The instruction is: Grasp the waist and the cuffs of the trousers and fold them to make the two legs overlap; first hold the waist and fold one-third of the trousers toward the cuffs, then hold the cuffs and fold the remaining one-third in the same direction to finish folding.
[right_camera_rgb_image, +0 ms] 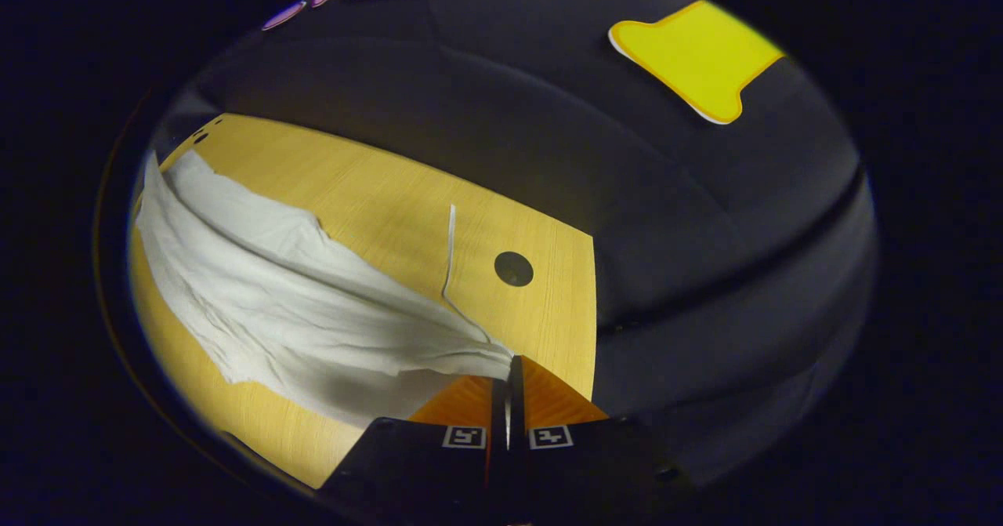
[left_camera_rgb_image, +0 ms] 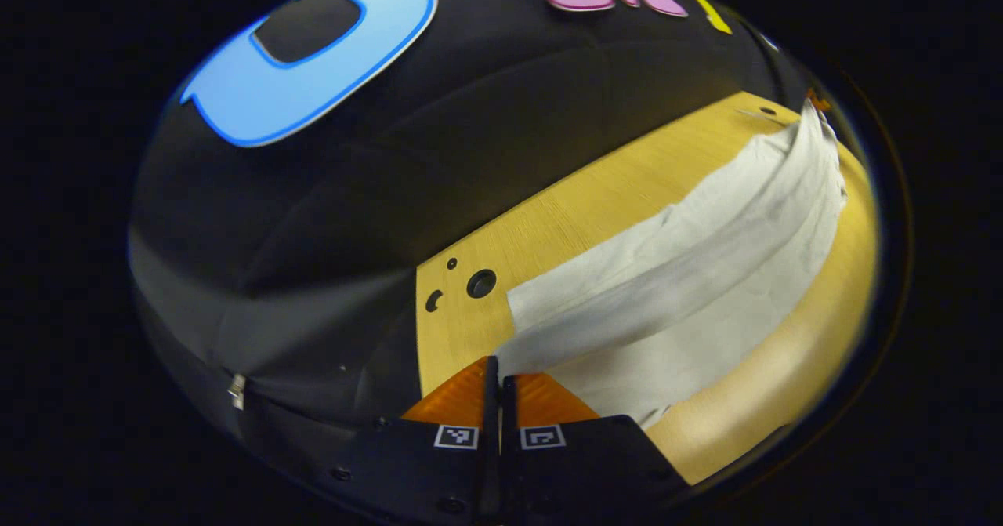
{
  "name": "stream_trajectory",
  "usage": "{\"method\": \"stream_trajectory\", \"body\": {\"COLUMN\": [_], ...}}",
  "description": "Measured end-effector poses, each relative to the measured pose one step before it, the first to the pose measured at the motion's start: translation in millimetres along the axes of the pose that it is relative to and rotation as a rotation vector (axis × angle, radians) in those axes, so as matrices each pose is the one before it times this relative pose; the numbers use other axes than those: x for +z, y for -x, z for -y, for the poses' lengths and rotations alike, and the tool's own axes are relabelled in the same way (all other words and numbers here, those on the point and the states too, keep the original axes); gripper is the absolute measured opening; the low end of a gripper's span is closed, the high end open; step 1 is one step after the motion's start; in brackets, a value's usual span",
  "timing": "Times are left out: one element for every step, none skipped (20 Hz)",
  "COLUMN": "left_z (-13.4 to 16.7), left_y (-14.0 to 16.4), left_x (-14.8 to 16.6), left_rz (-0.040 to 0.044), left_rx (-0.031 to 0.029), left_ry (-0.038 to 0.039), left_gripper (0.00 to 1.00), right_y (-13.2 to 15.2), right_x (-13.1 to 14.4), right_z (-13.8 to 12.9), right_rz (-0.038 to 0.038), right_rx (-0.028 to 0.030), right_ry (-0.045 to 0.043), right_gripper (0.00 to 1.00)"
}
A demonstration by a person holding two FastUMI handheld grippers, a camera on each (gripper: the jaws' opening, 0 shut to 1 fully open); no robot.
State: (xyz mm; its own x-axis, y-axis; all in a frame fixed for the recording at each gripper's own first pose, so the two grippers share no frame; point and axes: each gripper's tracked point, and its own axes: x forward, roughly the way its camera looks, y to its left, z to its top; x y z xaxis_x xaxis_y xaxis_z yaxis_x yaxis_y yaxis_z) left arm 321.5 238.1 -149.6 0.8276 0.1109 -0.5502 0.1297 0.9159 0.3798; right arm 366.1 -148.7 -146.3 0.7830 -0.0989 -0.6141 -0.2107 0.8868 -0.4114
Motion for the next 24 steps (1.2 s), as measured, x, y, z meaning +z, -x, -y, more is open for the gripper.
{"method": "stream_trajectory", "body": {"left_z": [0.95,1.97,1.84,2.71,4.44,3.80,6.70,7.28,3.72,2.03,4.83,5.43,0.72,0.52,-1.85,-0.45,-0.83,-1.89,-0.13,-1.16,-0.53,-1.23,-1.26,2.27], "left_y": [-14.56,-11.30,-10.72,-13.84,-8.40,-3.92,-1.12,0.53,5.75,7.23,9.09,8.75,10.79,11.12,13.67,13.34,12.86,13.22,12.74,12.04,11.78,11.87,11.50,10.17], "left_x": [-0.33,-0.30,-1.60,-2.15,-1.14,-0.80,2.25,4.04,3.22,5.68,6.87,7.93,7.65,9.99,8.83,6.11,7.26,9.03,7.21,5.68,4.36,4.13,1.12,1.01], "left_rz": [-0.00895,-0.00848,-0.00851,-0.01362,-0.00833,0.00023,0.01722,0.02122,0.02602,0.02874,0.03372,0.04287,0.05019,0.04098,0.02967,0.02489,0.02138,0.02272,0.01752,0.01293,0.01052,0.00549,0.00062,-0.00585], "left_rx": [0.00307,0.00244,0.00407,0.00124,0.00109,-0.00030,-0.01292,-0.01936,-0.01364,-0.00829,-0.01906,-0.02583,-0.00293,0.00579,0.01273,0.00395,-0.00288,-0.00012,0.00455,0.00563,0.00833,0.00734,0.00450,-0.00194], "left_ry": [0.04326,0.02725,0.01745,0.01425,0.01709,0.03768,0.05138,0.04548,0.03650,0.03306,0.03696,0.03934,0.03558,0.02819,0.02426,0.02257,0.01670,0.00577,-0.00136,-0.00451,-0.00616,-0.00209,0.01017,0.01288], "left_gripper": [0.05,0.05,0.05,0.05,0.05,0.05,0.06,0.06,0.13,0.25,0.50,0.75,0.99,0.99,0.97,0.98,0.98,0.98,0.98,0.98,0.98,0.98,0.98,0.98], "right_y": [-9.86,-10.66,-11.44,-9.80,-7.02,0.29,6.56,5.92,9.27,6.20,4.22,7.88,2.70,6.94,9.31,8.39,4.59,2.21,3.56,3.51,1.66,1.25,-1.66,-2.34], "right_x": [1.91,-0.66,-1.59,-2.30,-2.26,-2.16,1.55,0.33,4.90,3.87,1.69,6.90,-2.21,1.79,3.00,1.87,-0.79,-3.16,-2.51,-3.30,-2.27,-2.36,-6.88,-7.11], "right_z": [-3.28,-3.13,-5.47,-3.16,-2.07,-1.39,-1.10,-1.23,-1.22,-2.86,-0.08,4.44,5.28,3.65,1.62,5.04,7.23,9.05,10.27,12.29,12.05,10.89,5.92,7.61], "right_rz": [-0.00354,-0.01042,-0.01683,-0.01587,-0.01494,-0.01598,-0.00841,-0.00689,0.00321,0.01194,0.01409,0.02553,0.04068,0.03641,0.03870,0.03163,0.02745,0.01421,-0.00010,-0.00379,-0.00543,0.00028,0.00483,0.00826], "right_rx": [0.01449,0.01321,0.01495,0.00854,0.00221,0.00363,0.00702,0.01058,0.01391,0.02501,-0.00041,-0.00781,-0.00372,-0.00702,-0.00272,-0.00905,-0.00494,-0.01099,-0.01573,-0.02688,-0.02017,-0.01592,-0.01057,-0.01601], "right_ry": [-0.03732,-0.05098,-0.05573,-0.05187,-0.04088,-0.03387,-0.02382,-0.02761,-0.03107,-0.03665,-0.03098,-0.02957,-0.03255,-0.03914,-0.04804,-0.05443,-0.06091,-0.05972,-0.05016,-0.04002,-0.03636,-0.04092,-0.04358,-0.04704], "right_gripper": [0.05,0.05,0.05,0.05,0.05,0.05,0.06,0.09,0.12,0.24,0.34,0.65,0.96,0.96,0.97,0.97,0.97,0.97,0.97,0.99,0.99,0.99,0.99,0.99]}}
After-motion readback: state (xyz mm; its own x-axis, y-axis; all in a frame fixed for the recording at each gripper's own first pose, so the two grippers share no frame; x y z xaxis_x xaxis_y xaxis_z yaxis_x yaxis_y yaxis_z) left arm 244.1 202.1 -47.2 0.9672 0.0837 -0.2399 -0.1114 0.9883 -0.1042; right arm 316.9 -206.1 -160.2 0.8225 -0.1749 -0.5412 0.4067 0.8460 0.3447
